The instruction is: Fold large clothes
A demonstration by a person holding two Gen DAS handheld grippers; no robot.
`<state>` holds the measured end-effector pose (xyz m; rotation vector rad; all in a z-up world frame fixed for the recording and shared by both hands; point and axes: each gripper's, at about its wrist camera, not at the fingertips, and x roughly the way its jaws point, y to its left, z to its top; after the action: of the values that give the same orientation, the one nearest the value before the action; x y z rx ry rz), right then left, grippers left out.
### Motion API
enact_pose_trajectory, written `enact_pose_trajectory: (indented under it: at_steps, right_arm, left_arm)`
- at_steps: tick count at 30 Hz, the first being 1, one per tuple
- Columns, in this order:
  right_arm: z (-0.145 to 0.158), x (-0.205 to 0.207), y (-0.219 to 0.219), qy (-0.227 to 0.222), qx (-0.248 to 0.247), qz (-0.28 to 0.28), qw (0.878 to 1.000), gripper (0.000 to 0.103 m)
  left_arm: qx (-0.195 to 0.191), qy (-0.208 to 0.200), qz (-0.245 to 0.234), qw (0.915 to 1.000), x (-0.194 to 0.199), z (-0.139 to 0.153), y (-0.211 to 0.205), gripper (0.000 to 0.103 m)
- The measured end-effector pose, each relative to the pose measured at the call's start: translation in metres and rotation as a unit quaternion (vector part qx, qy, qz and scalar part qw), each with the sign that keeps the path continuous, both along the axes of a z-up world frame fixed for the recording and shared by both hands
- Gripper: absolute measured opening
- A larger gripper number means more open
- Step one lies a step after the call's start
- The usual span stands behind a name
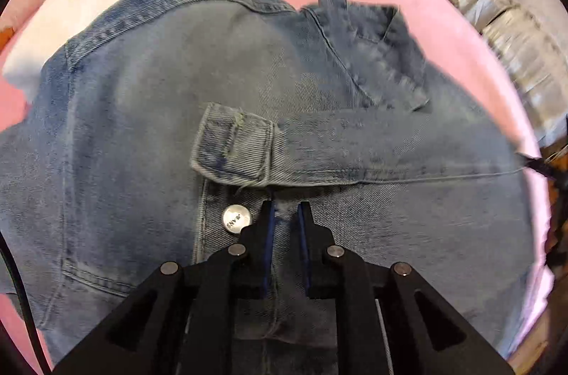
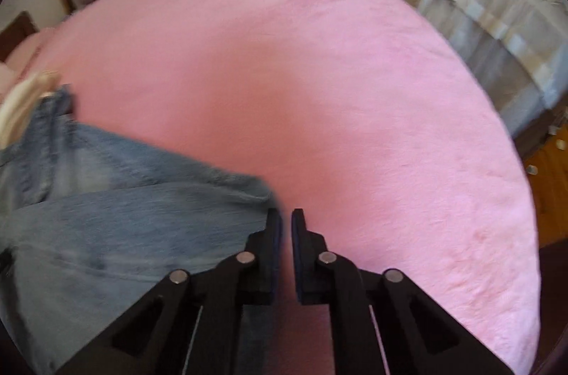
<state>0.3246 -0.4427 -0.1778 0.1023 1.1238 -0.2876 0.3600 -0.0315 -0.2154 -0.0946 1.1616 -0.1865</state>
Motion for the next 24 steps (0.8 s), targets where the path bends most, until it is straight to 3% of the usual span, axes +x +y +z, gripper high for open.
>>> enact_pose_trajectory:
  at_steps: [2,6,8,10,12,17,21,24]
  right_arm:
    - [-0.007,-0.004,-0.014,0.02,0.001,-0.017,1.0,0.002]
    - [0.019,-0.035,-0.012,-0.017,0.04,0.005,0.999,0.003]
    - [0.037,-0.057,-0.004,-0.039,0.056,0.021,0.997,0.013]
    - [0.056,-0.082,0.008,-0.059,0.05,0.04,0.996,0.042]
    - [0.074,-0.11,0.027,-0.086,0.022,0.065,0.994,0.052]
    - [0.077,-0.166,0.067,-0.093,-0.028,0.117,0.988,0.053]
    - [0.043,-0.189,0.088,-0.062,-0.084,0.145,0.984,0.053]
    - [0.023,-0.189,0.097,-0.045,-0.09,0.147,0.984,0.053]
  left_arm:
    - [0.017,-0.009,0.001,0.9998,-0.004,0.0,-0.004,0.011]
    - [0.021,-0.007,-0.011,0.9997,-0.008,0.004,-0.009,0.014]
    - [0.014,0.0,-0.013,0.9998,-0.013,0.011,-0.004,0.016]
    - [0.0,0.001,-0.012,0.9999,-0.027,0.022,0.007,0.02]
    - [-0.009,-0.004,-0.01,0.9999,-0.043,0.034,0.013,0.031]
    - [0.0,-0.028,-0.004,0.9996,-0.077,0.045,0.021,0.051]
    - [0.024,-0.037,-0.006,0.999,-0.087,0.039,0.016,0.052]
    - [0.033,-0.042,0.0,0.9986,-0.088,0.037,0.012,0.055]
